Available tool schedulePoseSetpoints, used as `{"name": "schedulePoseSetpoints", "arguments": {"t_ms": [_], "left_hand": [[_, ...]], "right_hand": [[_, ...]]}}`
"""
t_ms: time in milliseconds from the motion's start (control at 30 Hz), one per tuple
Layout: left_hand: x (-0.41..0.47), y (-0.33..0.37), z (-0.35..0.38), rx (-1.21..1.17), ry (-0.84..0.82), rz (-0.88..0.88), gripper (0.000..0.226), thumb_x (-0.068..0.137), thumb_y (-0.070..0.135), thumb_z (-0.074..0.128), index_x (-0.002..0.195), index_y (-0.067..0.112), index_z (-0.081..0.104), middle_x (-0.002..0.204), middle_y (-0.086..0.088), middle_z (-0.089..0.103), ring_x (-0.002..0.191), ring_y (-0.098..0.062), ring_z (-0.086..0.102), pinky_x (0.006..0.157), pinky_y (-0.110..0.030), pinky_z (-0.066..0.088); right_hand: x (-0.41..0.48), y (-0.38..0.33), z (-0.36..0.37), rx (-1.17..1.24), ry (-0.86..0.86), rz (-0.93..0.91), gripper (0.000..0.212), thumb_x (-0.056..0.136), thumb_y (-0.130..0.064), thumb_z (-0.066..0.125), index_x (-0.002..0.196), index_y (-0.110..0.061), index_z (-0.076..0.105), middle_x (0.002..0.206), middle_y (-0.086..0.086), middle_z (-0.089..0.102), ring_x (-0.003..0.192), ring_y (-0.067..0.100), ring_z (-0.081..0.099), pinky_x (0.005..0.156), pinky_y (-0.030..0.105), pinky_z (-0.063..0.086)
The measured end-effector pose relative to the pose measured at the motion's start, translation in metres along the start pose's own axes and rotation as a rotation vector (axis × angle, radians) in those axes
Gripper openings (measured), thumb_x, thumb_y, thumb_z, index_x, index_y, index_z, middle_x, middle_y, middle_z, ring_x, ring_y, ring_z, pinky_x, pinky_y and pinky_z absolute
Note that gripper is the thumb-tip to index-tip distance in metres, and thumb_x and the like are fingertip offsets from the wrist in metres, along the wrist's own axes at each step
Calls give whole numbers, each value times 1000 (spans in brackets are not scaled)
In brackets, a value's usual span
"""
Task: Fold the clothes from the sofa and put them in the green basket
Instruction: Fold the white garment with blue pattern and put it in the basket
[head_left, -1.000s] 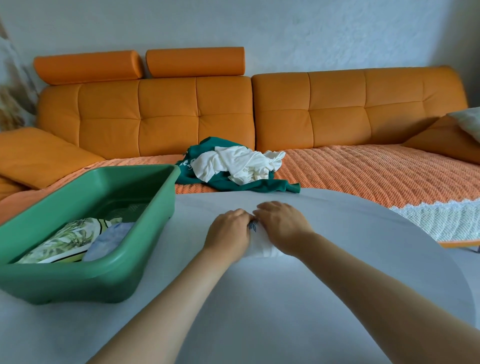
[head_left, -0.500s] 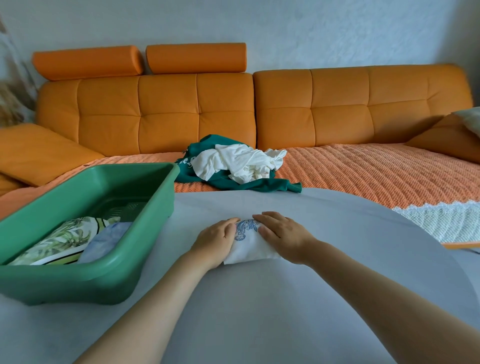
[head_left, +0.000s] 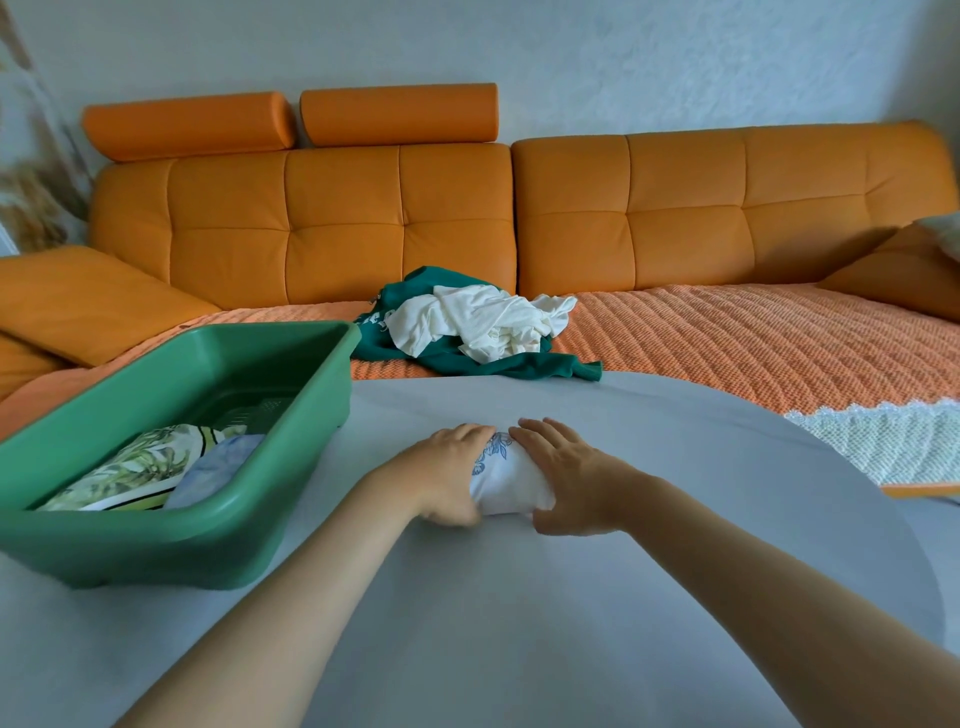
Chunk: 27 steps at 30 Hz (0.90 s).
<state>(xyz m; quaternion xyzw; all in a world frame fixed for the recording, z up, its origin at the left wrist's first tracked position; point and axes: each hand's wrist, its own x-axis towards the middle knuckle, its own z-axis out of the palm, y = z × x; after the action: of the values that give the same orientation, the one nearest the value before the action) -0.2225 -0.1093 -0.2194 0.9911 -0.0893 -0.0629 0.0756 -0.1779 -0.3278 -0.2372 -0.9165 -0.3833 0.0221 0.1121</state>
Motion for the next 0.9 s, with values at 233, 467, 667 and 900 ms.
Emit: {"name": "schedulePoseSetpoints", "arguments": {"t_ms": [233, 467, 667, 900], "left_hand": [[8, -5, -3, -62, 41, -47, 79, 73, 16, 65, 145, 31, 35, 141, 4, 49, 126, -21, 51, 101, -36, 48], [7, -7, -2, -111, 202, -42, 58, 79, 8, 58, 134, 26, 50, 123, 0, 62, 112, -23, 58, 92, -35, 49], [-9, -4, -15, 15, 331, -5, 54, 80, -1, 51, 129, 22, 52, 112, -4, 61, 101, -29, 60, 80, -38, 52], [-44, -33, -100, 150, 468, 28, 60, 81, -2, 57, 134, 26, 49, 120, -1, 60, 103, -29, 61, 80, -44, 54]], "right_hand": [[10, -1, 1, -10, 69, 46, 85, 78, -36, 72, 151, -27, 29, 144, -1, 42, 123, 27, 48, 101, 40, 45], [18, -6, 3, -61, 179, 74, 63, 84, -19, 67, 142, -23, 43, 124, 7, 53, 104, 34, 58, 83, 43, 51], [9, -17, -3, -48, 318, 58, 57, 81, -18, 67, 136, -24, 52, 115, 4, 59, 95, 33, 61, 73, 39, 51], [34, -77, -55, -32, 542, -10, 54, 75, -9, 69, 128, -16, 62, 104, 7, 65, 81, 36, 64, 57, 40, 53]]}}
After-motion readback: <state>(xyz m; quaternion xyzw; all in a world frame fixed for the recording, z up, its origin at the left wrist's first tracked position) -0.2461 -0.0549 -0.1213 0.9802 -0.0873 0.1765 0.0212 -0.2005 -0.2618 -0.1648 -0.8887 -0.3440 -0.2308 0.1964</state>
